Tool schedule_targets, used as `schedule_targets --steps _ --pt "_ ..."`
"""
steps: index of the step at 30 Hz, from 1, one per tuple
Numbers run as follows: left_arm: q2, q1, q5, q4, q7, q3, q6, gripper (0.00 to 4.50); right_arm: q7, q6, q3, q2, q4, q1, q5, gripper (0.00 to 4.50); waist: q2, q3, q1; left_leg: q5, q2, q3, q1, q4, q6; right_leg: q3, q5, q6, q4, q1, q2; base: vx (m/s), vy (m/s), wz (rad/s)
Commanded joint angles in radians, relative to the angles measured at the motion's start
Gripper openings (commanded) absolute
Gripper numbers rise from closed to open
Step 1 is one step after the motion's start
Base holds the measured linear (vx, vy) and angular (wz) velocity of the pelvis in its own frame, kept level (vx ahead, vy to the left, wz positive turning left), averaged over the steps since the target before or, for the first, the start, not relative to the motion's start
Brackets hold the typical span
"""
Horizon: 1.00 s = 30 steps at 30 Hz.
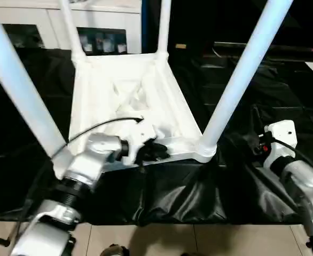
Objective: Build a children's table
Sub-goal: Rotate leg to tighten
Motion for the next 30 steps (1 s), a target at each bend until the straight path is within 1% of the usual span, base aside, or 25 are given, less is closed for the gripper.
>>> schedule_targets --steps 1,2,3,5,6,7,8,9,10,11,12,13,15,17,18,20,21,22,24,25,26,28,30 --pt "-0.002 -0.002 0.008 -0.017 0.01 -0.015 0.004 1.32 0.009 0.029 -0.002 -0.012 -0.022 0.005 0.016 3.66 -0.005 -0.071 0.003 -0.229 0.062 -0.035 0.039 -0.077 0.008 0.033 -0.189 -0.195 -0.06 0.033 -0.056 0.0 0.0 0.0" --pt "-0.007 -0.007 0.022 -0.006 0.025 -0.022 -0.008 1.32 0.014 0.039 -0.001 -0.018 -0.03 0.008 0.016 3.66 -0.002 -0.072 0.002 -0.229 0.062 -0.035 0.039 -0.077 0.009 0.033 -0.185 -0.196 -0.06 0.032 -0.054 0.0 0.0 0.0" --pt "-0.017 -0.014 0.034 0.008 0.045 -0.027 -0.01 1.32 0.019 0.057 0.003 -0.026 -0.042 0.012 0.019 3.66 -0.005 -0.073 0.002 -0.22 0.06 -0.034 0.037 -0.074 0.016 0.032 -0.177 -0.196 -0.06 0.035 -0.054 0.0 0.0 0.0" --pt "-0.036 -0.031 0.047 0.036 0.076 -0.029 -0.021 1.32 0.024 0.072 0.006 -0.037 -0.051 0.013 0.02 3.66 -0.006 -0.072 0.002 -0.215 0.059 -0.033 0.036 -0.073 0.02 0.032 -0.177 -0.197 -0.062 0.034 -0.053 0.0 0.0 0.0" --pt "-0.044 -0.038 0.046 0.047 0.085 -0.026 -0.018 1.32 0.026 0.083 0.006 -0.039 -0.057 0.013 0.023 3.66 -0.006 -0.074 0.004 -0.21 0.06 -0.033 0.038 -0.071 0.021 0.032 -0.175 -0.199 -0.061 0.035 -0.055 0.0 0.0 0.0" --pt "-0.046 -0.04 0.046 0.05 0.087 -0.026 -0.018 1.32 0.026 0.086 0.006 -0.039 -0.059 0.013 0.023 3.66 -0.005 -0.074 0.003 -0.203 0.059 -0.034 0.036 -0.071 0.024 0.031 -0.17 -0.201 -0.06 0.035 -0.054 0.0 0.0 0.0" --pt "-0.054 -0.05 0.055 0.072 0.102 -0.027 -0.027 1.32 0.028 0.095 0.006 -0.041 -0.064 0.013 0.024 3.66 -0.003 -0.075 0.004 -0.202 0.059 -0.034 0.037 -0.07 0.025 0.031 -0.169 -0.203 -0.06 0.035 -0.054 0.0 0.0 0.0" --pt "-0.06 -0.058 0.062 0.089 0.116 -0.028 -0.027 1.32 0.03 0.108 0.006 -0.041 -0.074 0.014 0.023 3.66 -0.005 -0.075 0.003 -0.202 0.057 -0.034 0.036 -0.069 0.028 0.03 -0.169 -0.203 -0.061 0.035 -0.052 0.0 0.0 0.0" --pt "-0.061 -0.06 0.062 0.092 0.117 -0.028 -0.028 1.32 0.031 0.109 0.007 -0.041 -0.075 0.014 0.022 3.66 -0.005 -0.076 0.004 -0.2 0.059 -0.035 0.036 -0.07 0.028 0.03 -0.164 -0.204 -0.059 0.036 -0.054 0.0 0.0 0.0" --pt "-0.065 -0.065 0.065 0.105 0.122 -0.029 -0.029 1.32 0.034 0.115 0.008 -0.042 -0.081 0.015 0.02 3.66 -0.008 -0.076 0.004 -0.193 0.058 -0.035 0.035 -0.069 0.032 0.03 -0.158 -0.205 -0.058 0.037 -0.054 0.0 0.0 0.0" --pt "-0.065 -0.065 0.065 0.105 0.122 -0.029 -0.029 1.32 0.034 0.115 0.008 -0.042 -0.081 0.015 0.02 3.66 -0.007 -0.077 0.005 -0.188 0.058 -0.035 0.035 -0.068 0.034 0.029 -0.154 -0.206 -0.057 0.038 -0.054 0.0 0.0 0.0" --pt "-0.068 -0.077 0.071 0.131 0.128 -0.033 -0.037 1.32 0.035 0.128 0.012 -0.041 -0.09 0.015 0.019 3.66 -0.011 -0.077 0.004 -0.177 0.059 -0.035 0.034 -0.067 0.04 0.029 -0.14 -0.209 -0.056 0.038 -0.054 0.0 0.0 0.0" --pt "-0.067 -0.086 0.073 0.149 0.129 -0.036 -0.044 1.32 0.034 0.137 0.015 -0.039 -0.095 0.013 0.02 3.66 -0.007 -0.079 0.007 -0.159 0.059 -0.035 0.036 -0.065 0.048 0.029 -0.117 -0.217 -0.052 0.039 -0.055 0.0 0.0 0.0" --pt "-0.067 -0.087 0.074 0.151 0.128 -0.037 -0.045 1.32 0.034 0.138 0.015 -0.038 -0.095 0.013 0.02 3.66 -0.007 -0.078 0.007 -0.161 0.059 -0.034 0.036 -0.064 0.05 0.029 -0.119 -0.223 -0.053 0.038 -0.055 0.0 0.0 0.0" --pt "-0.065 -0.092 0.076 0.162 0.12 -0.04 -0.05 1.32 0.033 0.142 0.017 -0.037 -0.097 0.011 0.019 3.66 -0.006 -0.077 0.007 -0.168 0.058 -0.034 0.035 -0.065 0.049 0.029 -0.128 -0.223 -0.054 0.037 -0.054 0.0 0.0 0.0" --pt "-0.064 -0.098 0.079 0.173 0.115 -0.041 -0.053 0.97 0.032 0.145 0.019 -0.035 -0.097 0.008 0.018 3.66 -0.006 -0.075 0.007 -0.193 0.058 -0.034 0.036 -0.065 0.04 0.029 -0.161 -0.22 -0.058 0.035 -0.054 0.0 0.0 0.0" --pt "-0.059 -0.109 0.09 0.194 0.103 -0.052 -0.062 0.97 0.032 0.149 0.02 -0.034 -0.102 0.01 0.017 3.66 -0.004 -0.074 0.006 -0.22 0.058 -0.035 0.038 -0.067 0.026 0.03 -0.198 -0.209 -0.062 0.034 -0.055 0.0 0.0 0.0" --pt "-0.055 -0.12 0.1 0.213 0.091 -0.062 -0.073 0.97 0.032 0.154 0.02 -0.032 -0.107 0.014 0.015 3.66 -0.006 -0.073 0.006 -0.228 0.058 -0.036 0.037 -0.068 0.022 0.03 -0.211 -0.206 -0.063 0.034 -0.056 0.0 0.0 0.0" --pt "-0.054 -0.129 0.106 0.231 0.081 -0.068 -0.08 0.57 0.033 0.159 0.021 -0.031 -0.111 0.016 0.012 3.66 -0.004 -0.072 0.006 -0.251 0.058 -0.037 0.039 -0.069 0.009 0.03 -0.246 -0.194 -0.066 0.032 -0.057 0.0 0.0 0.0" --pt "-0.052 -0.134 0.108 0.24 0.068 -0.074 -0.081 0.57 0.033 0.163 0.022 -0.029 -0.114 0.017 0.009 3.66 -0.001 -0.072 0.006 -0.261 0.057 -0.038 0.039 -0.07 0.003 0.03 -0.263 -0.187 -0.068 0.031 -0.057 0.0 0.0 0.0" --pt "-0.051 -0.138 0.108 0.247 0.052 -0.08 -0.081 0.52 0.032 0.167 0.025 -0.027 -0.115 0.017 0.008 3.66 -0.002 -0.072 0.005 -0.266 0.058 -0.039 0.038 -0.071 -0.002 0.03 -0.271 -0.181 -0.068 0.032 -0.057 0.0 0.0 0.0" --pt "-0.051 -0.138 0.108 0.247 0.052 -0.08 -0.081 0.5 0.032 0.167 0.025 -0.027 -0.115 0.017 0.008 3.66 -0.004 -0.073 0.004 -0.266 0.058 -0.039 0.037 -0.071 -0.003 0.03 -0.271 -0.18 -0.068 0.032 -0.057 0.0 0.0 0.0" --pt "-0.05 -0.139 0.11 0.248 0.047 -0.084 -0.082 0.08 0.032 0.168 0.027 -0.026 -0.116 0.017 0.007 3.66 -0.003 -0.074 0.005 -0.259 0.057 -0.039 0.038 -0.07 0.0 0.03 -0.259 -0.187 -0.067 0.031 -0.058 0.0 0.0 0.0"
